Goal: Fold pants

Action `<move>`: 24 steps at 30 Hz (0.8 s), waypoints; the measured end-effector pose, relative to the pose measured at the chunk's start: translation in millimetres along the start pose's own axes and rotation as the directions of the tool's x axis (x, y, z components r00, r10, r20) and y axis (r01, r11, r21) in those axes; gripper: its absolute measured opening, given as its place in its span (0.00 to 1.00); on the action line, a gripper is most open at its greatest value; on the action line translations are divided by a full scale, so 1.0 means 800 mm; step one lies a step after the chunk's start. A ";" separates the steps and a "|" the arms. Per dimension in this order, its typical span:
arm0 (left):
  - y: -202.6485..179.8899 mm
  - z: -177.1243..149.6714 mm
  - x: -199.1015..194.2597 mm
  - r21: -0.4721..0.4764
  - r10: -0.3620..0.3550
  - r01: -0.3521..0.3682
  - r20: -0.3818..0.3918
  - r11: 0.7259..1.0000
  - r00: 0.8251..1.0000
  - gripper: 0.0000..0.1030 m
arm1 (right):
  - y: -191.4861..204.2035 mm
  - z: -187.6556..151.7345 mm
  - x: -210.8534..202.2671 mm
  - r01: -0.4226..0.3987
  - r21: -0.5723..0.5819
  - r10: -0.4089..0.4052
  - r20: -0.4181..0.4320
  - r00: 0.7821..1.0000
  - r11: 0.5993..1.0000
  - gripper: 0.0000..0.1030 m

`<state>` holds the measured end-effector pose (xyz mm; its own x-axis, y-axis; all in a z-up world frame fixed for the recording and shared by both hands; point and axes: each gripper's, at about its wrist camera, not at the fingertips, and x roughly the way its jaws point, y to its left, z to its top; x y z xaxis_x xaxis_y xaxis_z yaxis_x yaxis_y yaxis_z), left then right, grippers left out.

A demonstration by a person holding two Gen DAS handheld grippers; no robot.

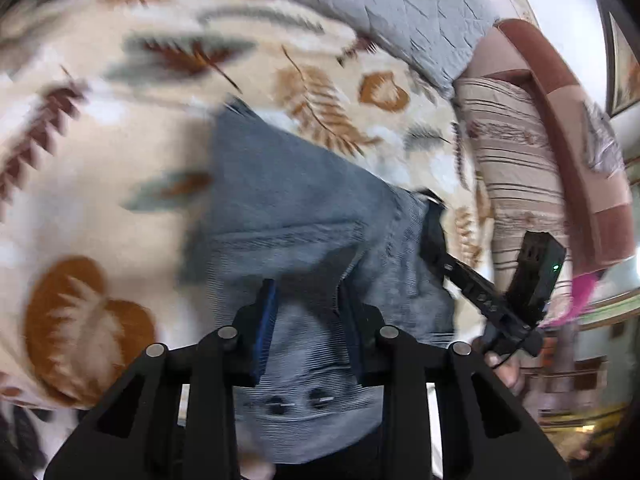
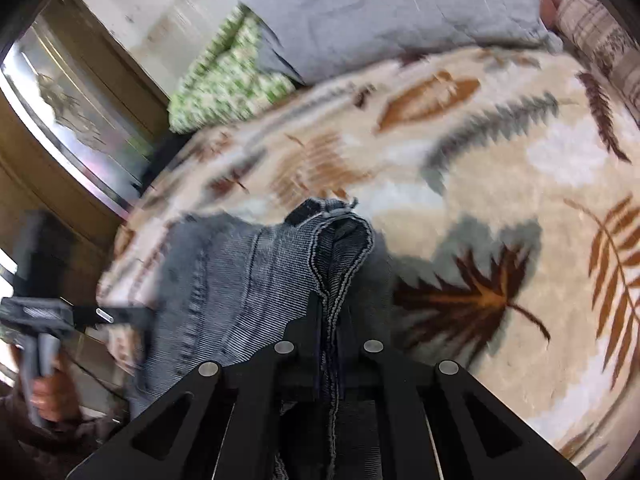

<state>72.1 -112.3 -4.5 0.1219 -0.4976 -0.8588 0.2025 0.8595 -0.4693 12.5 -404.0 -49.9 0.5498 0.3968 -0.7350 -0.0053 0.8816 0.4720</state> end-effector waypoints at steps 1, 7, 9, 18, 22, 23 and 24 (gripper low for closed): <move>0.004 -0.001 -0.002 0.003 0.028 -0.028 0.007 1.000 1.000 0.38 | -0.006 -0.003 0.001 -0.008 0.012 0.008 0.000 1.000 1.000 0.05; 0.031 0.008 0.003 -0.061 0.008 -0.007 0.011 0.998 1.000 0.57 | -0.011 -0.002 -0.001 -0.029 0.026 0.029 0.012 1.000 0.999 0.05; 0.039 0.012 0.023 -0.077 -0.024 0.021 -0.038 0.997 0.999 0.64 | -0.011 0.000 0.000 -0.034 0.031 0.034 0.007 0.999 0.999 0.05; 0.030 0.005 0.030 -0.118 -0.174 0.165 -0.069 0.979 0.982 0.24 | -0.012 0.009 -0.031 -0.067 0.056 0.063 0.077 0.995 0.996 0.05; 0.024 0.004 0.046 -0.085 -0.084 0.077 -0.071 0.993 0.994 0.26 | -0.030 0.010 -0.017 -0.031 0.091 0.028 0.038 0.999 0.995 0.05; 0.022 0.004 0.046 -0.061 -0.060 0.056 -0.061 0.997 0.996 0.28 | -0.031 0.006 -0.009 -0.014 0.086 0.012 0.023 1.000 0.996 0.06; 0.019 0.003 0.047 -0.035 -0.029 0.027 -0.052 0.999 0.998 0.35 | -0.031 0.004 -0.004 -0.006 0.083 0.004 0.016 1.000 0.997 0.06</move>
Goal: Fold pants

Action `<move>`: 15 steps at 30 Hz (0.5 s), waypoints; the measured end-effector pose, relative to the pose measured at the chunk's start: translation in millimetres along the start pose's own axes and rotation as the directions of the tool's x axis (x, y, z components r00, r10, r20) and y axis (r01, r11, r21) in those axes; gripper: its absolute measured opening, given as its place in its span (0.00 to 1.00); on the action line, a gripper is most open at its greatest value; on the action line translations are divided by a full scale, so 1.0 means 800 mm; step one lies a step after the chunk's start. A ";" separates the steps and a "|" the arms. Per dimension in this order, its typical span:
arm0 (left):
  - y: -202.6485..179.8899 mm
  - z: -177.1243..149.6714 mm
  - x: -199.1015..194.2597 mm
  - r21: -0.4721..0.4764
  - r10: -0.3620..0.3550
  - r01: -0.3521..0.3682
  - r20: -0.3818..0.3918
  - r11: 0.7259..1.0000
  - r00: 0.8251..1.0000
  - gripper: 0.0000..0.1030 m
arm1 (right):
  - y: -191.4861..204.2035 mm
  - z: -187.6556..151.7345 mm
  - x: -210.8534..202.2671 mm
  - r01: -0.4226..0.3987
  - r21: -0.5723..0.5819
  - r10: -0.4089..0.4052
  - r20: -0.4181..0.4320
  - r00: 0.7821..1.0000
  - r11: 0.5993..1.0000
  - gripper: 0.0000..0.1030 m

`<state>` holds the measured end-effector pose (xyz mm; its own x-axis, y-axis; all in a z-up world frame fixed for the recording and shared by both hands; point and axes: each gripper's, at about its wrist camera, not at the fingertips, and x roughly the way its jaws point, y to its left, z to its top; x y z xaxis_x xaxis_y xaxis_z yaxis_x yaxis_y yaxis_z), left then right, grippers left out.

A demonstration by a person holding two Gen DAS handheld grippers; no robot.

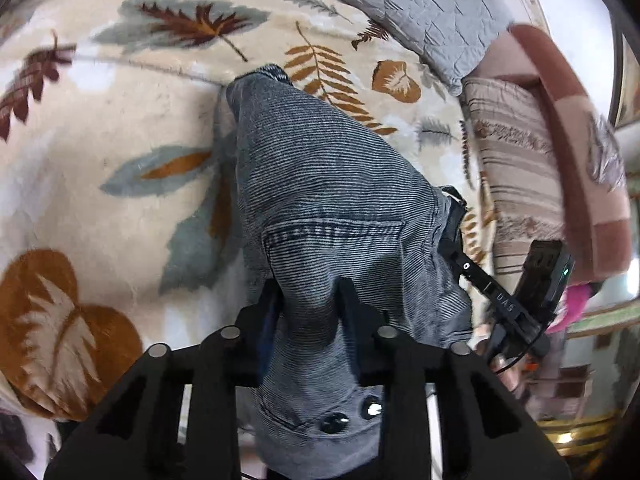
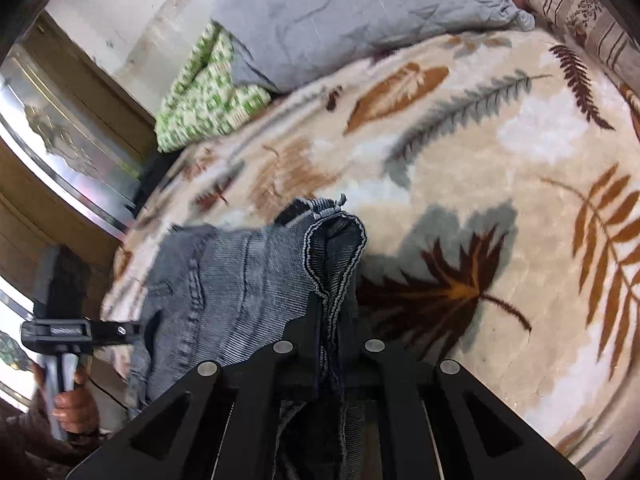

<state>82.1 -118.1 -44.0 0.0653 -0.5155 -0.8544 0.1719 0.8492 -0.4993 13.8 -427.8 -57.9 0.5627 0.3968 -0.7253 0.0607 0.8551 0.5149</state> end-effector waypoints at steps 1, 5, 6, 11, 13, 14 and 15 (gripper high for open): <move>0.000 0.000 0.005 0.018 0.028 -0.028 0.006 0.999 1.000 0.43 | -0.002 -0.002 0.004 0.007 0.004 -0.007 0.000 1.000 1.000 0.07; 0.019 -0.002 0.018 -0.052 0.017 -0.017 -0.015 0.998 1.000 0.50 | -0.014 -0.010 0.023 0.019 0.041 -0.018 -0.012 1.000 0.999 0.09; 0.019 -0.001 0.013 -0.063 0.006 -0.007 -0.014 0.998 1.000 0.49 | -0.016 -0.011 0.022 0.011 0.056 -0.011 -0.009 1.000 0.998 0.09; -0.007 -0.019 -0.043 0.026 0.107 -0.109 0.076 0.994 0.991 0.47 | -0.008 -0.007 -0.029 0.004 0.089 -0.008 0.047 0.999 0.996 0.26; -0.023 -0.032 -0.057 0.058 0.101 -0.107 0.106 0.993 0.989 0.47 | 0.011 -0.013 -0.063 -0.001 0.045 -0.004 0.105 0.994 0.999 0.27; -0.030 -0.039 -0.061 0.074 0.101 -0.111 0.119 0.991 0.988 0.48 | 0.024 -0.019 -0.074 -0.007 0.005 0.006 0.123 0.992 1.000 0.27; -0.040 -0.048 -0.063 0.097 0.106 -0.120 0.139 0.988 0.985 0.48 | 0.035 -0.023 -0.078 -0.012 -0.026 0.016 0.128 0.992 1.000 0.27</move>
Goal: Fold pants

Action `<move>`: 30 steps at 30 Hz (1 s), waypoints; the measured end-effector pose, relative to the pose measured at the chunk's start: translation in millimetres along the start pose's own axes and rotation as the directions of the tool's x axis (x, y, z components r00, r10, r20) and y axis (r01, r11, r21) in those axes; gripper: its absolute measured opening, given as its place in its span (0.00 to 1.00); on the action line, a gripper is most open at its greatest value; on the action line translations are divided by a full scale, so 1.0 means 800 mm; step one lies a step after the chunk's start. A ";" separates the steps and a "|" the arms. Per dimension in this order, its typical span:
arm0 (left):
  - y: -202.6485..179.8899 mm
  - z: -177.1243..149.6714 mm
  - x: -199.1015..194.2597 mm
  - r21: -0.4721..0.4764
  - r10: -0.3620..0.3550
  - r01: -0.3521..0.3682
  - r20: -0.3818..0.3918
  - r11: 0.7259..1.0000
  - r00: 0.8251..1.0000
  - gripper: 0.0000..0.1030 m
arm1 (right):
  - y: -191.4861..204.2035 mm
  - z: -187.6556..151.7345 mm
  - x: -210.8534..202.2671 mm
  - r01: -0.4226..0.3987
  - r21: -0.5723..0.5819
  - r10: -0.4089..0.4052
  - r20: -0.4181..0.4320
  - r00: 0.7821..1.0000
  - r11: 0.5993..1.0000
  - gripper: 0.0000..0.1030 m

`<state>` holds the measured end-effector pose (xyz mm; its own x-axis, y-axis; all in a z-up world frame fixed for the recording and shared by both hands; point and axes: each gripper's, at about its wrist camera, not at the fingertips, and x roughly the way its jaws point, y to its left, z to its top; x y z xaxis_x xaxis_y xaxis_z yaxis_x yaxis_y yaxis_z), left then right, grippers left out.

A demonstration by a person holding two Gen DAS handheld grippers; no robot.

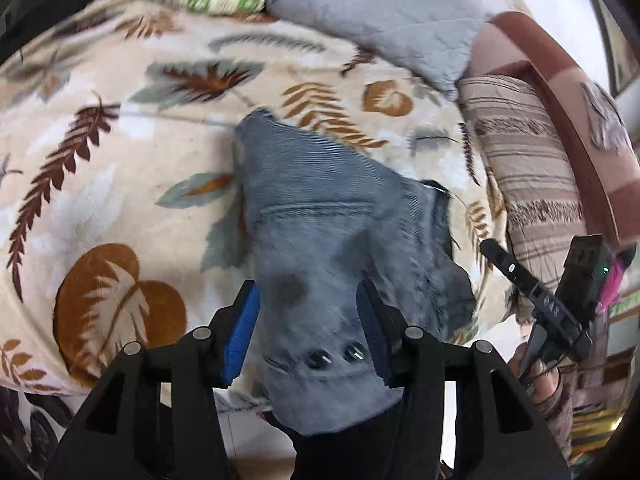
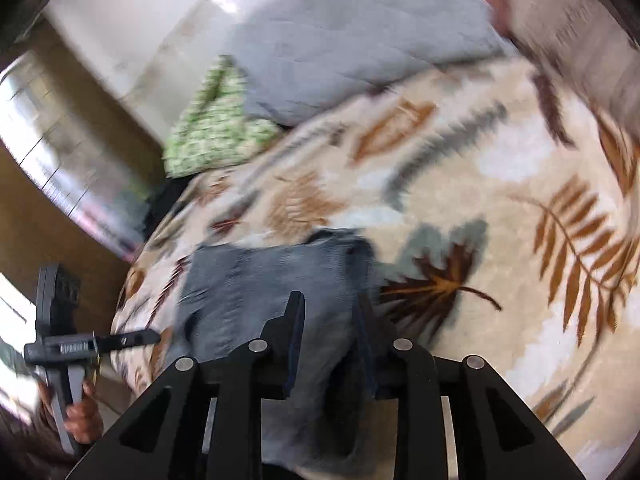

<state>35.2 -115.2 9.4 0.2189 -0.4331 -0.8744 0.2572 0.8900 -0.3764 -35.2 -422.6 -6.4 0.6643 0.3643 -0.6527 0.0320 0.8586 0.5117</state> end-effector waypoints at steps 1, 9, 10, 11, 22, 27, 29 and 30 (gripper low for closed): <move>-0.006 -0.004 0.001 0.016 0.004 -0.004 0.006 1.000 1.000 0.48 | 0.014 -0.007 -0.005 -0.008 -0.047 0.008 0.002 1.000 0.999 0.27; -0.010 -0.037 0.053 0.081 0.098 -0.096 -0.025 0.992 0.995 0.65 | 0.035 -0.069 0.031 0.078 -0.206 -0.096 -0.078 0.992 0.976 0.19; -0.006 -0.038 0.059 0.077 0.097 -0.095 -0.030 0.993 0.995 0.68 | 0.029 -0.075 0.036 0.081 -0.202 -0.100 -0.085 0.991 0.976 0.19; 0.000 -0.037 0.067 0.061 0.086 -0.083 -0.045 0.995 0.995 0.69 | 0.023 -0.081 0.041 0.083 -0.207 -0.103 -0.086 0.991 0.975 0.19; 0.018 -0.035 0.083 0.015 0.068 -0.067 -0.053 0.998 0.996 0.88 | -0.005 -0.095 0.044 0.020 -0.115 -0.022 -0.018 1.000 0.993 0.19; 0.013 -0.034 0.068 0.021 0.079 -0.078 -0.047 0.997 0.996 0.86 | 0.008 -0.082 0.040 0.042 -0.088 -0.048 -0.065 0.997 0.995 0.25; 0.011 -0.031 0.060 0.022 0.077 -0.076 -0.043 0.997 0.996 0.85 | 0.016 -0.076 0.036 0.039 -0.096 -0.047 -0.076 0.996 0.995 0.33; 0.010 -0.028 0.052 0.025 0.077 -0.076 -0.031 0.997 0.997 0.84 | 0.020 -0.074 0.033 0.037 -0.103 -0.045 -0.074 0.996 0.994 0.34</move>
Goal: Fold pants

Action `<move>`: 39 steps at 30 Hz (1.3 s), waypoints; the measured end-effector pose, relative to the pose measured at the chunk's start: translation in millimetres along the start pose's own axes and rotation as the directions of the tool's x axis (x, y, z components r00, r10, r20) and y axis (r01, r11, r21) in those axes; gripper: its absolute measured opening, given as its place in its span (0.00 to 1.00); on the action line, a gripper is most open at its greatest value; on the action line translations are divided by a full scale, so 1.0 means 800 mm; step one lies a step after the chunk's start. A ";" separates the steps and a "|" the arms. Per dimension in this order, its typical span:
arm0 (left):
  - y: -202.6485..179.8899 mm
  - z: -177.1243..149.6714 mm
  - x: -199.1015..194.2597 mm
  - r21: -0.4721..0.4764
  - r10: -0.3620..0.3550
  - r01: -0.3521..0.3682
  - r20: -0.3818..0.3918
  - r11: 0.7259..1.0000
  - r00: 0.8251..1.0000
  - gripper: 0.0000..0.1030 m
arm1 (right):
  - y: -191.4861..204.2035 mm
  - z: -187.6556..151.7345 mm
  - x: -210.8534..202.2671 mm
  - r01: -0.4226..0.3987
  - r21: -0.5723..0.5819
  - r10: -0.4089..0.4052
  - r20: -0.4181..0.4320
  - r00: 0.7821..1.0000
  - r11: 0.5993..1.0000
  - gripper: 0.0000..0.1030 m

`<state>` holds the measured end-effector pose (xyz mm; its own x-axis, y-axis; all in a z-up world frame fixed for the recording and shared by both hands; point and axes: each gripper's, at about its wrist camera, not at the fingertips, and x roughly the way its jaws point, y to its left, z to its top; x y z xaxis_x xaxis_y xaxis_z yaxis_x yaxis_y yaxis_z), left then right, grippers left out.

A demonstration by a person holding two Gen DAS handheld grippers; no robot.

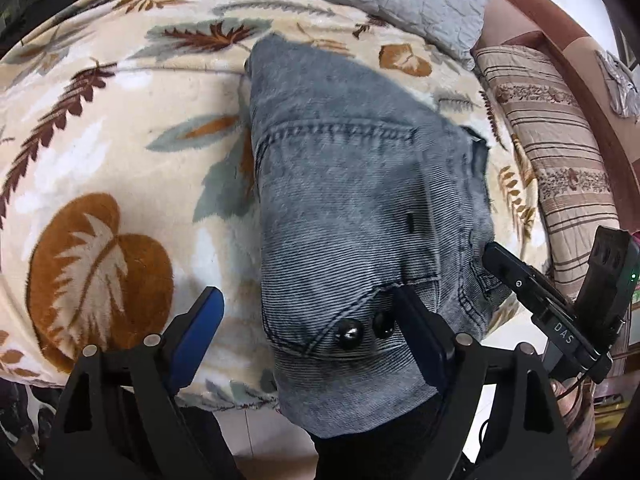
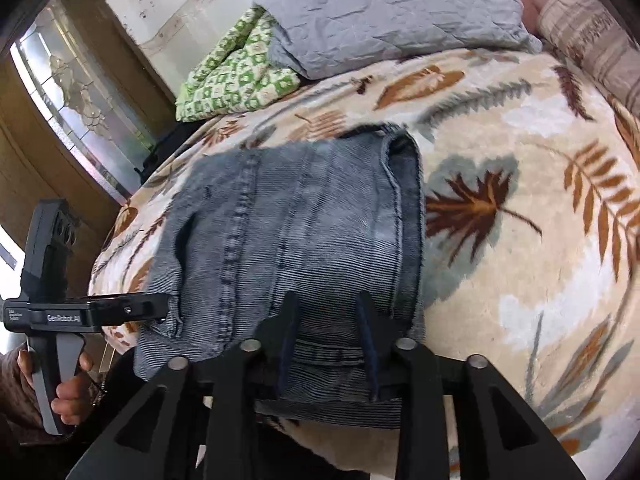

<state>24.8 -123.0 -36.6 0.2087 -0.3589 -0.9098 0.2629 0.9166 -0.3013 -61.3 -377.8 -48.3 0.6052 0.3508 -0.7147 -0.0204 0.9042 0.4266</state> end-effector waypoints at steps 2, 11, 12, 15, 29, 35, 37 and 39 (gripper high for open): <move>0.000 0.009 -0.017 0.000 -0.002 0.002 0.036 1.000 0.999 0.84 | 0.010 0.010 -0.011 0.000 -0.028 0.000 0.018 1.000 1.000 0.35; 0.004 0.081 -0.024 -0.017 0.022 -0.020 0.108 1.000 0.994 0.84 | -0.007 0.082 -0.002 0.021 -0.003 -0.020 0.086 0.996 1.000 0.42; 0.003 0.087 -0.015 -0.012 0.038 -0.037 0.104 0.999 0.994 0.84 | -0.009 0.087 0.007 0.024 -0.004 -0.024 0.078 0.997 1.000 0.42; 0.008 0.097 0.011 -0.017 0.075 -0.074 0.070 0.997 0.995 0.84 | -0.019 0.093 0.037 0.049 0.002 -0.049 0.050 0.998 0.999 0.42; 0.048 0.112 0.046 -0.135 -0.055 0.052 -0.018 0.990 0.998 0.86 | -0.073 0.089 0.081 0.073 0.103 -0.069 -0.047 0.997 0.992 0.56; 0.049 0.121 0.037 -0.141 -0.016 0.016 0.004 0.990 1.000 0.85 | -0.049 0.103 0.060 0.050 0.044 -0.050 0.002 0.999 0.998 0.20; 0.050 0.120 0.055 -0.134 0.012 -0.016 -0.028 0.991 1.000 0.84 | -0.051 0.105 0.063 0.075 0.053 -0.076 0.004 0.997 0.996 0.20; 0.054 0.119 0.068 -0.151 0.013 -0.020 -0.045 0.988 0.999 0.84 | -0.065 0.101 0.079 0.094 0.083 -0.091 -0.043 0.995 0.992 0.24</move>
<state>137.1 -119.6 -71.8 0.1692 -0.3382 -0.9258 0.1129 0.9398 -0.3227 42.7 -422.2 -71.0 0.5694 0.2772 -0.7739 0.1030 0.9099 0.4018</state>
